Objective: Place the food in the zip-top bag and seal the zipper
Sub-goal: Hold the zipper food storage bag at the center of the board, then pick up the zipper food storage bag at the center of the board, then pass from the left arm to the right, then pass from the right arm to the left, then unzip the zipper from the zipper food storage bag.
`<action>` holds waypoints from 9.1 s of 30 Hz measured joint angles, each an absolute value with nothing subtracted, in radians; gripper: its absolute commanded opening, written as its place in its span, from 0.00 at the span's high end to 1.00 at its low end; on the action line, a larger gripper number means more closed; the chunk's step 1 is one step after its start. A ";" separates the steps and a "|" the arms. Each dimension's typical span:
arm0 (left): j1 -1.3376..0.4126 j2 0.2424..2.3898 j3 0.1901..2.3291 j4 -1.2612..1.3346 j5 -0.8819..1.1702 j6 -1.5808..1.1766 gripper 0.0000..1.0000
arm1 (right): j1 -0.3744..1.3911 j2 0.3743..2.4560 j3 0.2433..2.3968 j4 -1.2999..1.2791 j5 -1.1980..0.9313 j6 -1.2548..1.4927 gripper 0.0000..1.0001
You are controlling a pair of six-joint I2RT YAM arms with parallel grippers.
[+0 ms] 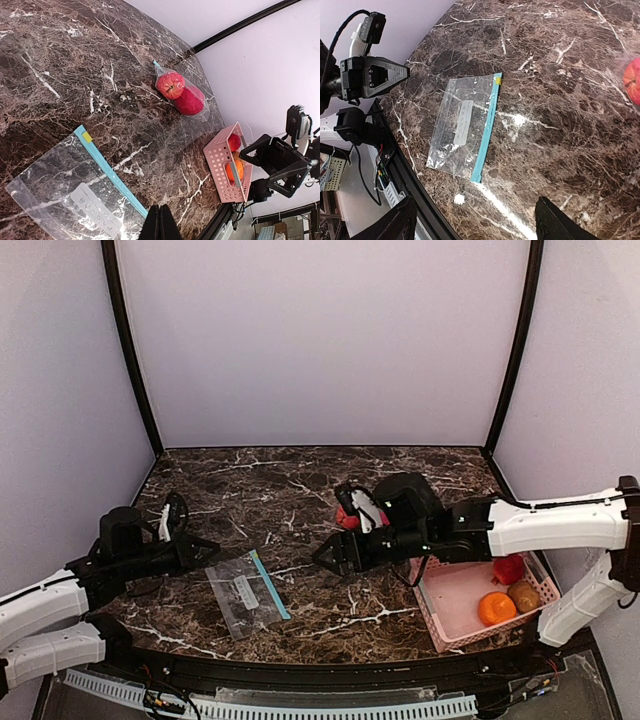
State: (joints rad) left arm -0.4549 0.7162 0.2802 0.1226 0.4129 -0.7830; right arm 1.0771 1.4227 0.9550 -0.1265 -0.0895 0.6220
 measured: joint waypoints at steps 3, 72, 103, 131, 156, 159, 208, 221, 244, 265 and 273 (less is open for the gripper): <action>-0.457 0.722 0.308 0.078 0.381 -0.780 0.83 | 1.108 1.495 1.021 -0.113 -0.049 0.640 0.20; -0.458 1.030 0.142 0.185 0.344 -0.970 0.99 | 1.158 2.233 1.577 -0.157 -0.300 0.708 0.38; -0.651 0.794 0.488 0.348 0.775 -0.744 0.99 | 0.989 1.515 0.907 0.319 -0.466 0.779 0.20; -0.873 0.938 0.672 0.395 0.717 -0.718 0.99 | 0.987 1.370 0.828 0.602 -0.577 0.793 0.90; -0.874 0.945 0.933 -0.216 0.352 -0.344 0.05 | 0.999 1.265 0.935 -0.057 -0.672 0.479 1.00; -0.877 1.001 0.944 -0.212 0.401 -0.334 0.05 | 1.019 1.276 0.948 -0.115 -0.707 0.452 1.00; -1.069 1.213 0.892 0.067 0.534 -0.424 0.99 | 1.084 1.319 0.996 -0.206 -0.734 0.378 0.41; -1.070 1.204 0.891 0.089 0.539 -0.434 0.99 | 1.045 1.203 0.889 -0.015 -0.655 0.442 0.64; -1.070 1.204 0.886 0.119 0.543 -0.453 0.99 | 1.045 1.256 0.890 0.063 -0.707 0.450 0.84; -1.082 1.205 0.928 0.026 0.406 -0.439 0.99 | 1.040 1.267 0.890 0.059 -0.693 0.443 1.00; -1.084 1.201 0.933 0.001 0.343 -0.448 0.99 | 1.039 1.267 0.875 0.053 -0.668 0.442 1.00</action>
